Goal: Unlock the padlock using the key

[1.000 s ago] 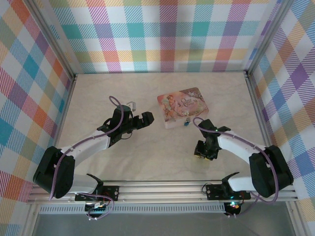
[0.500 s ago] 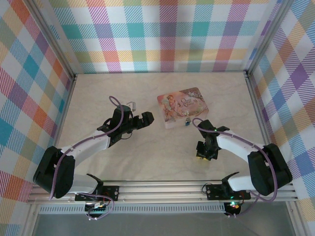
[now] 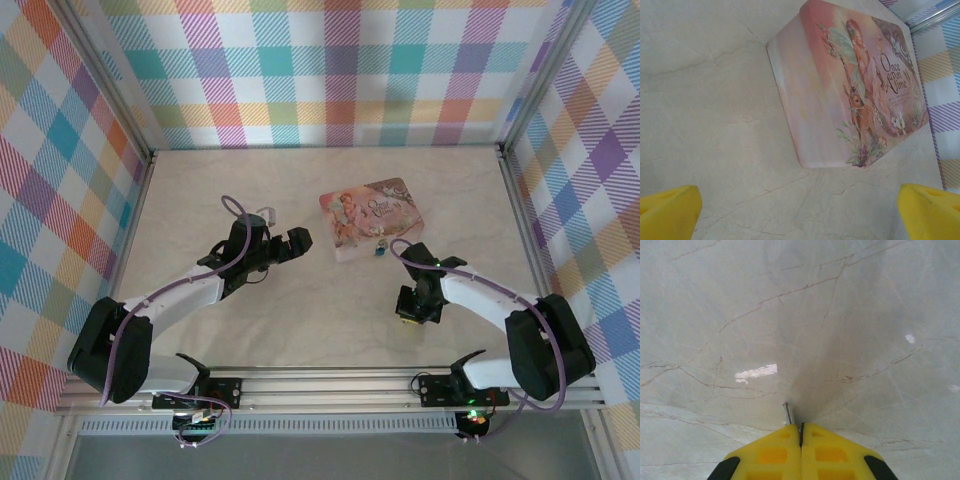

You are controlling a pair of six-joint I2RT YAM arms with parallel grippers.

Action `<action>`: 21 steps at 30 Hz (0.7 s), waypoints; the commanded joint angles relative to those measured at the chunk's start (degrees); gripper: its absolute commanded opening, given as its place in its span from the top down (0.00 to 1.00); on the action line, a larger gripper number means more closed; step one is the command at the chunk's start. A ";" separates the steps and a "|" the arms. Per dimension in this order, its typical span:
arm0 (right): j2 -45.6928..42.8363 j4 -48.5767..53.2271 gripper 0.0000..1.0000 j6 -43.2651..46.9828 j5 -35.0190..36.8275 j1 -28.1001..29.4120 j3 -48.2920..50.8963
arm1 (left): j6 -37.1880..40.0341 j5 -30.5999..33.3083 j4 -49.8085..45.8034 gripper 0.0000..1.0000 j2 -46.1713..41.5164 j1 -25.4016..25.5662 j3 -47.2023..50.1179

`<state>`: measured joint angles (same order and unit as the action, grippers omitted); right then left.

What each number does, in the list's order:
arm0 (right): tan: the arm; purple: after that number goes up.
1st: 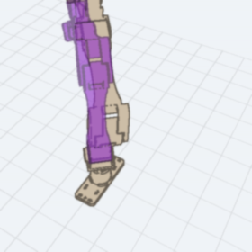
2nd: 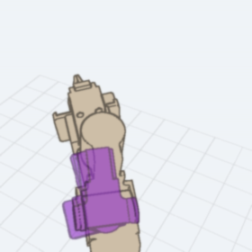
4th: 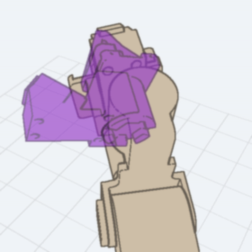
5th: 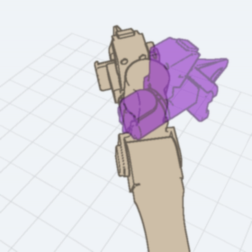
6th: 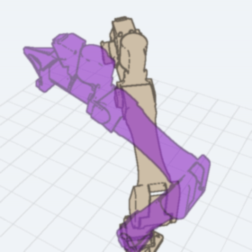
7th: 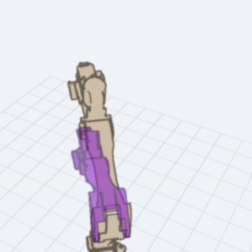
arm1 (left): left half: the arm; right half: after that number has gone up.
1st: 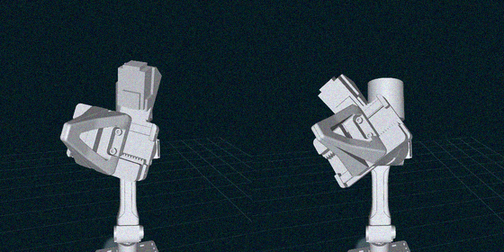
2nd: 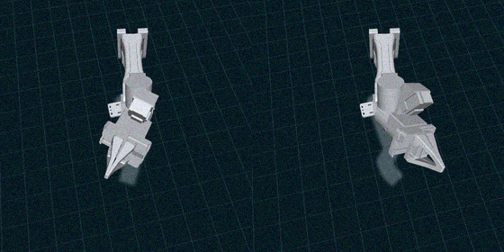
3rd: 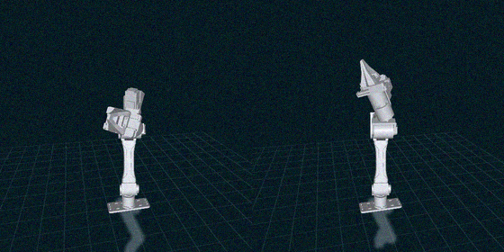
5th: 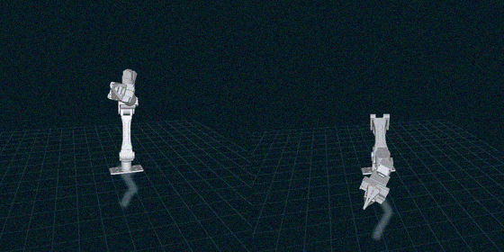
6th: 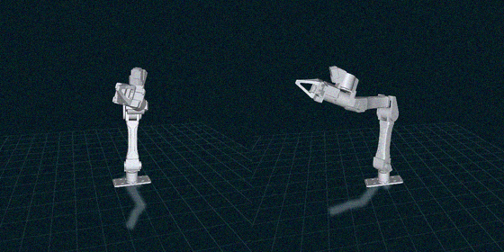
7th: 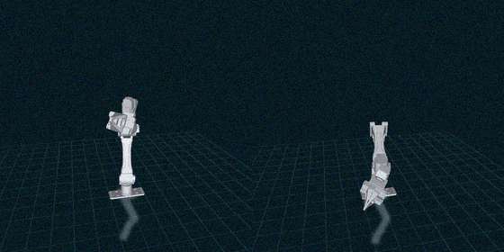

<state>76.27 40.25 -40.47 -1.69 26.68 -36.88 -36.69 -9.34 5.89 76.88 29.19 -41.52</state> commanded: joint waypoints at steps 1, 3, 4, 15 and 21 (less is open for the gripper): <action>-1.05 2.14 0.98 -1.01 0.20 0.57 -0.74 | 0.59 1.34 -1.06 0.00 -1.17 0.69 -1.45; -1.87 1.81 1.00 -1.18 0.12 0.57 -0.65 | 0.43 1.77 -1.14 0.00 -1.65 0.69 -1.35; -2.46 1.48 1.00 -1.35 -0.13 0.56 -0.51 | 0.28 2.01 -1.13 0.00 -1.86 0.67 -1.37; -10.99 -9.25 1.00 -2.51 -6.12 0.56 1.25 | -3.38 -1.82 1.84 0.00 -3.12 0.60 -2.50; -16.51 -21.49 1.00 -1.75 -9.23 0.67 2.06 | -4.48 -10.97 8.02 0.05 -2.13 0.65 -4.56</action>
<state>61.89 26.96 -42.02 -8.08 26.79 -35.48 -40.12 -14.26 8.93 75.13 29.19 -43.48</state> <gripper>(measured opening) 0.053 0.963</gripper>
